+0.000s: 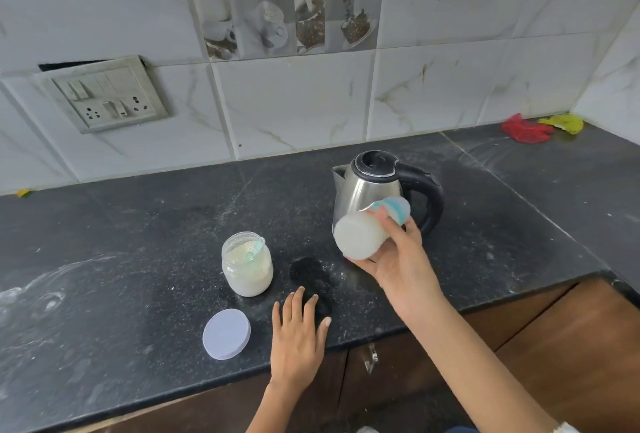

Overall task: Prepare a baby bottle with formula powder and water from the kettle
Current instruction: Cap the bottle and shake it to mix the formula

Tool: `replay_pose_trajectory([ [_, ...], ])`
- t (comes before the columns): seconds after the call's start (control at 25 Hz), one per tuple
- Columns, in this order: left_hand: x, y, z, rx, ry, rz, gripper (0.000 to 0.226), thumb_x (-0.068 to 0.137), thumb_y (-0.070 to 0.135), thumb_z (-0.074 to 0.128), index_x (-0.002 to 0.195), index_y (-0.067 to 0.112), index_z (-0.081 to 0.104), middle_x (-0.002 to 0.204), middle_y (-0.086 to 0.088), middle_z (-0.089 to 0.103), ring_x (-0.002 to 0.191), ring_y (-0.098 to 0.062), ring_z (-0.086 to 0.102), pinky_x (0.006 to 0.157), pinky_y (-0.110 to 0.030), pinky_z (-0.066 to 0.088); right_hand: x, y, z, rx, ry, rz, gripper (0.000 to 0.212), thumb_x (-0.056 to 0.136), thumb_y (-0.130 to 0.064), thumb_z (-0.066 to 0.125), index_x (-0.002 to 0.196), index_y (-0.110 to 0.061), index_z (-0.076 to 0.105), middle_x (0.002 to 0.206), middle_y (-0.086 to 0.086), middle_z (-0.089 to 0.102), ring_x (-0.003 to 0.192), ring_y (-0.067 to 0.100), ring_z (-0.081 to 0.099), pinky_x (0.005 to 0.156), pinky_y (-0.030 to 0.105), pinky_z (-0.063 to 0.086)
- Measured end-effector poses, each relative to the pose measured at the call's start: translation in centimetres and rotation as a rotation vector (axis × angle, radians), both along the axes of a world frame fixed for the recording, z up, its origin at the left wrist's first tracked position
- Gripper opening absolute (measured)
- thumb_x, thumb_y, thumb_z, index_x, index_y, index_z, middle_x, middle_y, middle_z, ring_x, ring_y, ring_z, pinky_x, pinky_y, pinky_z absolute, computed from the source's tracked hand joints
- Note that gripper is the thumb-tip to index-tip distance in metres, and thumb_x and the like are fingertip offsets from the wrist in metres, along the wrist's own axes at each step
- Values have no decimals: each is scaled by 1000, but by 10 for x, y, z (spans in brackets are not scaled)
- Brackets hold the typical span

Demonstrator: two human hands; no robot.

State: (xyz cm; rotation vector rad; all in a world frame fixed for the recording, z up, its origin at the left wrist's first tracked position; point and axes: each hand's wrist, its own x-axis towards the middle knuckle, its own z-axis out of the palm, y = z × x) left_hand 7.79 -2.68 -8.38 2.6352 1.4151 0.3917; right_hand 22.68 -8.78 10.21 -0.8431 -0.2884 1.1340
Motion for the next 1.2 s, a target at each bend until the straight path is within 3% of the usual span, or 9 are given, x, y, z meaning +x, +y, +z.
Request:
replay_pose_trajectory([
  [0.16, -1, -1, 0, 14, 28, -4, 49, 97, 46, 24, 115, 16, 58, 127, -11, 58, 116, -31, 54, 101, -52, 41, -12, -11, 0, -21, -199, 192, 77, 68, -12, 74, 136, -34, 44, 129, 9, 60, 103, 25, 69, 69, 45, 59],
  [0.32, 1, -2, 1, 5, 6, 7, 47, 96, 46, 29, 121, 18, 58, 133, -9, 55, 121, -29, 52, 102, -52, 40, 7, -2, 7, 54, -121, -17, 71, 72, -19, 73, 136, -33, 45, 131, 8, 59, 111, 28, 64, 73, 50, 58],
  [0.48, -3, -1, -6, 22, 21, -25, 57, 100, 44, 16, 122, 13, 59, 130, -13, 58, 119, -34, 54, 102, -56, 38, -16, -17, -3, -41, -263, 247, 78, 66, -9, 77, 131, -40, 46, 115, 6, 70, 102, 28, 70, 75, 52, 59],
  [0.64, 2, -1, 0, 8, -7, 14, 50, 97, 48, 24, 119, 20, 58, 131, -7, 57, 120, -28, 54, 103, -51, 38, 11, 0, 2, -12, -94, -6, 70, 71, -20, 74, 134, -33, 48, 128, 11, 61, 108, 29, 66, 72, 49, 59],
  [0.8, -2, 0, -7, -14, 9, -16, 58, 99, 48, 16, 119, 14, 60, 128, -12, 59, 116, -34, 57, 104, -50, 27, -10, -14, -6, -64, -257, 209, 76, 65, -11, 79, 129, -40, 49, 114, 7, 70, 100, 27, 71, 73, 50, 59],
  [0.96, 2, 0, -3, -44, 4, 27, 54, 97, 50, 21, 120, 19, 59, 132, -8, 56, 119, -30, 54, 104, -47, 25, 14, 0, -3, -8, -123, -63, 74, 71, -18, 75, 136, -35, 45, 125, 7, 63, 102, 25, 69, 75, 50, 59],
  [1.12, -2, 1, -11, -22, 67, -22, 64, 99, 46, 11, 120, 12, 61, 130, -14, 58, 119, -36, 54, 104, -53, 27, -13, -19, -9, -49, -302, 209, 86, 63, -13, 85, 134, -40, 43, 114, 7, 71, 101, 27, 70, 77, 53, 58],
  [1.2, -1, 1, -6, -46, 31, 4, 57, 99, 46, 17, 120, 15, 60, 130, -12, 57, 119, -33, 54, 104, -50, 26, 1, -10, -11, -3, -250, 112, 83, 66, -17, 83, 137, -36, 44, 119, 8, 69, 101, 26, 70, 74, 50, 59],
])
